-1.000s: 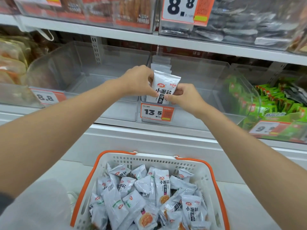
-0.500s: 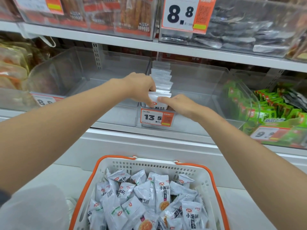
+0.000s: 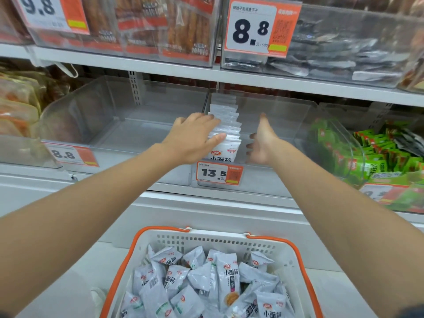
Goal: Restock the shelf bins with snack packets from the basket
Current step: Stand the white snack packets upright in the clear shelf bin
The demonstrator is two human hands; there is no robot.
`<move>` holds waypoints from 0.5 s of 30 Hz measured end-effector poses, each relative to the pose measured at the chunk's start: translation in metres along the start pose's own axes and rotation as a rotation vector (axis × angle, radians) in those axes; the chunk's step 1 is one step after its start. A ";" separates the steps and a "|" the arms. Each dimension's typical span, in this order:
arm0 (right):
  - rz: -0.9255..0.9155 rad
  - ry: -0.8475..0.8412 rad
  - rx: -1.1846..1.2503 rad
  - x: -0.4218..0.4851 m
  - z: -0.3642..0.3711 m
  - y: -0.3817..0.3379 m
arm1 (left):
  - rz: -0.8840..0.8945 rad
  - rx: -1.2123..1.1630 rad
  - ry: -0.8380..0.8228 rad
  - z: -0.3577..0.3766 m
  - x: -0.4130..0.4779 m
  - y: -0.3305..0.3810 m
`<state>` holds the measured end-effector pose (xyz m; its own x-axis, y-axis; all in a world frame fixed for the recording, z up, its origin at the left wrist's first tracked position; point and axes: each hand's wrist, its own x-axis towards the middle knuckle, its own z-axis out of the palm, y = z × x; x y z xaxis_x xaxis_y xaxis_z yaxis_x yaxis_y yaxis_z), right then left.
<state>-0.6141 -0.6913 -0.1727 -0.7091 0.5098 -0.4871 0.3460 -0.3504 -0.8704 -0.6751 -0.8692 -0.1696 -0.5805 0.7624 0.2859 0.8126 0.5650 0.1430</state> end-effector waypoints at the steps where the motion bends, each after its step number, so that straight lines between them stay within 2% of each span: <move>1: 0.039 -0.047 0.047 0.007 0.007 -0.001 | -0.003 0.006 -0.008 0.003 0.000 -0.001; 4: 0.072 -0.192 0.051 0.009 0.031 0.002 | -0.012 0.000 -0.005 0.012 -0.002 -0.004; 11: 0.047 -0.266 0.057 0.011 0.028 0.003 | -0.024 -0.037 0.011 0.015 0.000 -0.004; 13: -0.005 -0.101 -0.018 0.008 0.021 0.005 | -0.036 -0.062 -0.013 0.014 -0.002 -0.002; 15: -0.151 0.101 -0.183 0.000 0.013 0.006 | -0.063 -0.114 -0.012 0.015 -0.005 0.000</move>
<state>-0.6194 -0.7035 -0.1768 -0.6995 0.6247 -0.3472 0.3524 -0.1212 -0.9280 -0.6731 -0.8689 -0.1849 -0.6306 0.7306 0.2619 0.7748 0.5731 0.2670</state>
